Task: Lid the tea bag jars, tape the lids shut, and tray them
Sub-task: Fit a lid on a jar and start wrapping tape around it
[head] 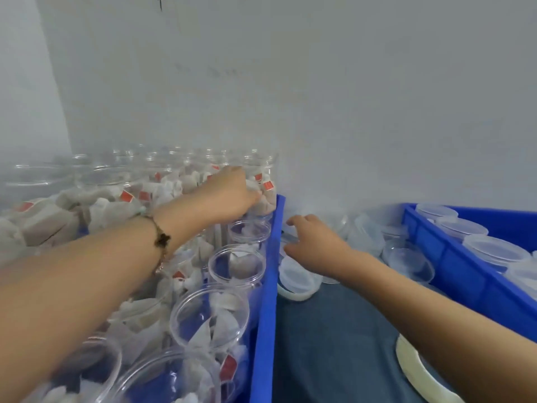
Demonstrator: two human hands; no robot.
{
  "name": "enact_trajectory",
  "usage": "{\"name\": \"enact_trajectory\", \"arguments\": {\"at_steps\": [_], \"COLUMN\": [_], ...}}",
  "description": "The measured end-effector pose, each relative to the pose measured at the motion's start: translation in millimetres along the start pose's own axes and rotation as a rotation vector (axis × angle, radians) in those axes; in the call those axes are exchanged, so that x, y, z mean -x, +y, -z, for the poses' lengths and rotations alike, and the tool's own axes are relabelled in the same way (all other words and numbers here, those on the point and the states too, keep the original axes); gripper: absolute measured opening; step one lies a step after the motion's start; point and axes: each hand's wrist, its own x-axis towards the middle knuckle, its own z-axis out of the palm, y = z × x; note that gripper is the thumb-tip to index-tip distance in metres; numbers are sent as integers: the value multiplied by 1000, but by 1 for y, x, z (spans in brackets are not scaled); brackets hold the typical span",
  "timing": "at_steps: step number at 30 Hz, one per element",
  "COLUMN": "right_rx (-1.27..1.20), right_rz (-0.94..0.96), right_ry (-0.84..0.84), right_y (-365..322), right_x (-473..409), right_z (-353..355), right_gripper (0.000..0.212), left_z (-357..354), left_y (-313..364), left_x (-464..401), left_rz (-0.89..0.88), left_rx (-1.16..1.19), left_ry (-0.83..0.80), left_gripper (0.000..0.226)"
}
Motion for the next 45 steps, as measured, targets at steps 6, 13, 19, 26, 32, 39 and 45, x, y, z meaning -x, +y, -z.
{"name": "enact_trajectory", "arguments": {"at_steps": [6,13,19,26,32,39,45], "right_rx": [-36,-176,-474,-786,-745,-852,-103], "right_rz": [62,55,-31,-241,-317,-83,-474], "right_ry": [30,100,224,467,287,-106,157], "right_y": [8,10,20,33,70,106,152], "right_x": [1,29,61,108,145,157,149], "right_z": [-5,7,11,-22,-70,-9,-14], "right_gripper": [49,48,77,84,46,47,36], "left_z": [-13,-33,-9,-74,-129,-187,-217], "left_y": [-22,2,84,159,152,123,103], "left_x": [-78,-61,-3,81,118,137,145], "left_rz": [-214,-209,-277,-28,45,231,279], "left_rx": [-472,-89,17,-5,112,692,892], "left_ry": [39,396,429,67,6,191,267], "left_gripper": [64,24,27,20,15,110,104]}}
